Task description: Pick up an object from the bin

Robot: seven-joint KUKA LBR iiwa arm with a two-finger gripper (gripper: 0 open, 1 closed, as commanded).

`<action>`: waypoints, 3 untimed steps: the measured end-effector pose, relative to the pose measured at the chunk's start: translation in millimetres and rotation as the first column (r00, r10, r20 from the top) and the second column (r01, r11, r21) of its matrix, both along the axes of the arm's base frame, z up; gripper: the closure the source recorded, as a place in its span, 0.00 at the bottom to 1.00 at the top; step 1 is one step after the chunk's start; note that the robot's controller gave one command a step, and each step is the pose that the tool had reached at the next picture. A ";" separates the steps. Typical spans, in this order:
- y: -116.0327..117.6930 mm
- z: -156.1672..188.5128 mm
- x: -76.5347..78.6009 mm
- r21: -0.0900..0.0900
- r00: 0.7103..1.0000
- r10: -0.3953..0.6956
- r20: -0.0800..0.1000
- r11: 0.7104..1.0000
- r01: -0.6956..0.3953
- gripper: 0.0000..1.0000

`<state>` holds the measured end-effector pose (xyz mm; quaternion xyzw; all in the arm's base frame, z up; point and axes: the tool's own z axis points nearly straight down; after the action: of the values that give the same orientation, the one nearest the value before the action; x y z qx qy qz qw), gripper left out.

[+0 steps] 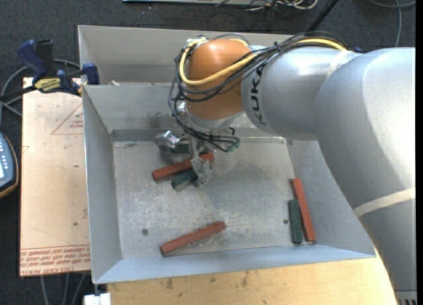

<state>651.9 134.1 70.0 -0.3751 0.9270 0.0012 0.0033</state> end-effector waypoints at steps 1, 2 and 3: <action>-3.5 0.6 -0.1 -0.001 1.000 -0.007 -0.002 1.000 0.007 1.00; -34.1 37.0 -6.0 -0.005 0.938 0.347 0.000 0.938 -0.347 1.00; -22.0 129.0 -8.9 -0.004 0.961 0.278 0.007 0.961 -0.278 1.00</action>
Offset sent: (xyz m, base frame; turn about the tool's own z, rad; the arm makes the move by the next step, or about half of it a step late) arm 0.0000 0.0000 0.0000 0.0000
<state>643.1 112.1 199.0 -0.5014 0.8652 -0.0011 0.0062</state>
